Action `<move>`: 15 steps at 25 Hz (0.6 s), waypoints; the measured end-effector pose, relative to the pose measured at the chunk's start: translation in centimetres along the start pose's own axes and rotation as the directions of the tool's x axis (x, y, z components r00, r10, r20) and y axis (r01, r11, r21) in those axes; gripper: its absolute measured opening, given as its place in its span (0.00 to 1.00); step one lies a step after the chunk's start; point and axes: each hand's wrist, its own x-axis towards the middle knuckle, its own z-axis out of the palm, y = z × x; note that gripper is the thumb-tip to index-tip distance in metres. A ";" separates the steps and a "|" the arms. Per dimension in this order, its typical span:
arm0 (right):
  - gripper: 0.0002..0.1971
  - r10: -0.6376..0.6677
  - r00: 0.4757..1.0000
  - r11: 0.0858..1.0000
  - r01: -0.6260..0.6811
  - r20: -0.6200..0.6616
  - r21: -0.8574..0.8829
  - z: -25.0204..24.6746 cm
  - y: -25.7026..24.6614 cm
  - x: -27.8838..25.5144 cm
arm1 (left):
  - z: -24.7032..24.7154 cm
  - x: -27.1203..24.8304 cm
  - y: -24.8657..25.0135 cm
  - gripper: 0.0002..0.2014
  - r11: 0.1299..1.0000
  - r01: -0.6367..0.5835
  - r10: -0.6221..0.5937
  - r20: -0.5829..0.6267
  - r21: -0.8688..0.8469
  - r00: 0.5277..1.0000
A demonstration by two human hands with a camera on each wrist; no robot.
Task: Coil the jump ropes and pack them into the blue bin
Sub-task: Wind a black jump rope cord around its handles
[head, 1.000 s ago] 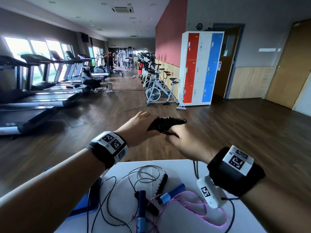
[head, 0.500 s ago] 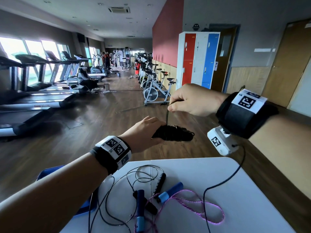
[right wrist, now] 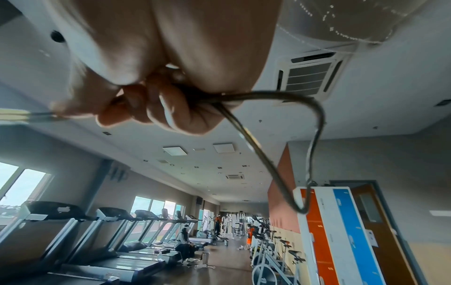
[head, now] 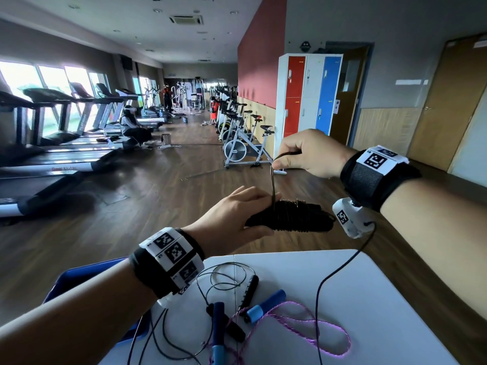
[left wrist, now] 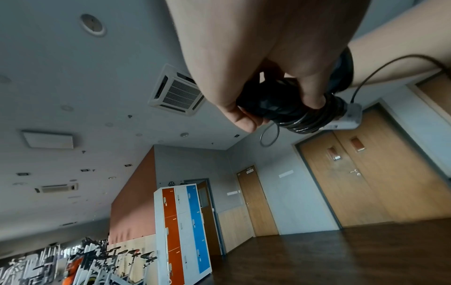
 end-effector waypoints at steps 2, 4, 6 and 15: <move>0.19 0.018 1.000 0.998 -0.018 0.007 0.065 0.4 1.2 -0.3 | -0.4 0.1 0.6 0.29 0.999 -0.012 0.010 -0.042 -0.045 0.999; 0.20 0.033 0.998 0.980 -0.043 0.052 0.196 1.7 2.0 -1.1 | -1.0 0.4 1.2 0.28 0.995 -0.030 0.022 -0.090 -0.091 0.996; 0.20 0.046 0.993 0.919 -0.086 0.113 0.385 3.4 2.7 -2.2 | -1.5 0.8 2.0 0.26 0.989 -0.056 0.038 -0.129 -0.139 0.991; 0.09 0.152 0.985 0.883 -0.097 -0.084 0.459 8.1 5.3 -4.4 | -1.2 0.7 2.2 0.27 0.992 -0.076 0.066 -0.095 -0.105 0.993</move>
